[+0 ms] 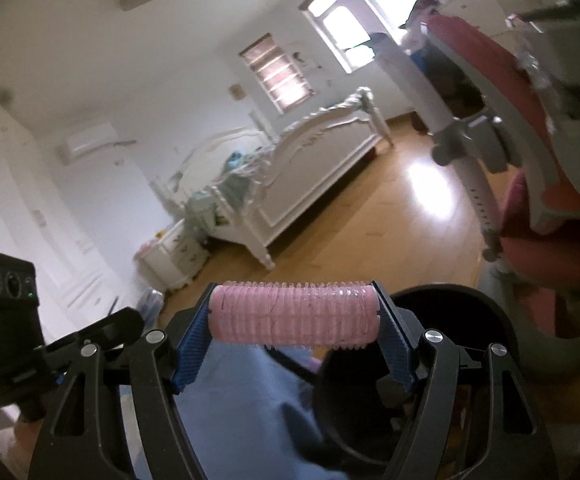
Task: Collect trash
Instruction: 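Carry the black container and pink curler over the bin and open both tools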
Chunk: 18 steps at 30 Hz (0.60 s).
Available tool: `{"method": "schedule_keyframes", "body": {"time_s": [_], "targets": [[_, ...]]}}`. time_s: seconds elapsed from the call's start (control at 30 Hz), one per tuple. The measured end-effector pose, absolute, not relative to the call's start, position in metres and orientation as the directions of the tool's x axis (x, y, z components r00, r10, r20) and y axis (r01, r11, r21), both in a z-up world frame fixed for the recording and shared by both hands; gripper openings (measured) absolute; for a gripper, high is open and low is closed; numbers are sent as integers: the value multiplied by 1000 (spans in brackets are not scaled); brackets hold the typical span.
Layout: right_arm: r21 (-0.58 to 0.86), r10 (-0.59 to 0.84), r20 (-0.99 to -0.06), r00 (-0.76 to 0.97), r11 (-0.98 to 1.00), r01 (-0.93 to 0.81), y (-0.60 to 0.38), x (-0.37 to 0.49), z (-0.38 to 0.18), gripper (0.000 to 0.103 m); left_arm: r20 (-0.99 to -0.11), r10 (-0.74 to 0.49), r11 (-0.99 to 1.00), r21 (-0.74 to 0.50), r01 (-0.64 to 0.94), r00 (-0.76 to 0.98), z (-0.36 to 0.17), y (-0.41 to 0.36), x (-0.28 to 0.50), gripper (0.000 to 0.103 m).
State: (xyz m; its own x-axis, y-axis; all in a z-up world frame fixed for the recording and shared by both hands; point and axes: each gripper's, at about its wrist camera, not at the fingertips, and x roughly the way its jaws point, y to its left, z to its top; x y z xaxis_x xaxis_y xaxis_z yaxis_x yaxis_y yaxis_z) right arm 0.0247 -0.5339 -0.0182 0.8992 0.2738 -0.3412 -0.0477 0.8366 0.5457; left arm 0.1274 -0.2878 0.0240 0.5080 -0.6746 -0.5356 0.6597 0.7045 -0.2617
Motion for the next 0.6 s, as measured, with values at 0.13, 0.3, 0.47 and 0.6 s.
{"method": "schedule_keyframes", "body": {"time_s": [0.13, 0.3, 0.47, 0.6], "targets": [[555, 251, -361, 898, 832, -10, -548, 31, -35, 73, -562, -671, 699, -264, 665, 483, 9, -303, 136, 40], [569, 241, -382, 892, 822, 21, -558, 35, -52, 73, -593, -665, 693, -262, 672, 454, -4, -320, 146, 40], [580, 237, -399, 886, 814, 44, -568, 41, -67, 73, -611, -664, 684, -262, 681, 431, -14, -330, 152, 40], [581, 231, -410, 882, 812, 57, -574, 45, -72, 73, -621, -667, 675, -269, 687, 411, -21, -339, 160, 41]]}}
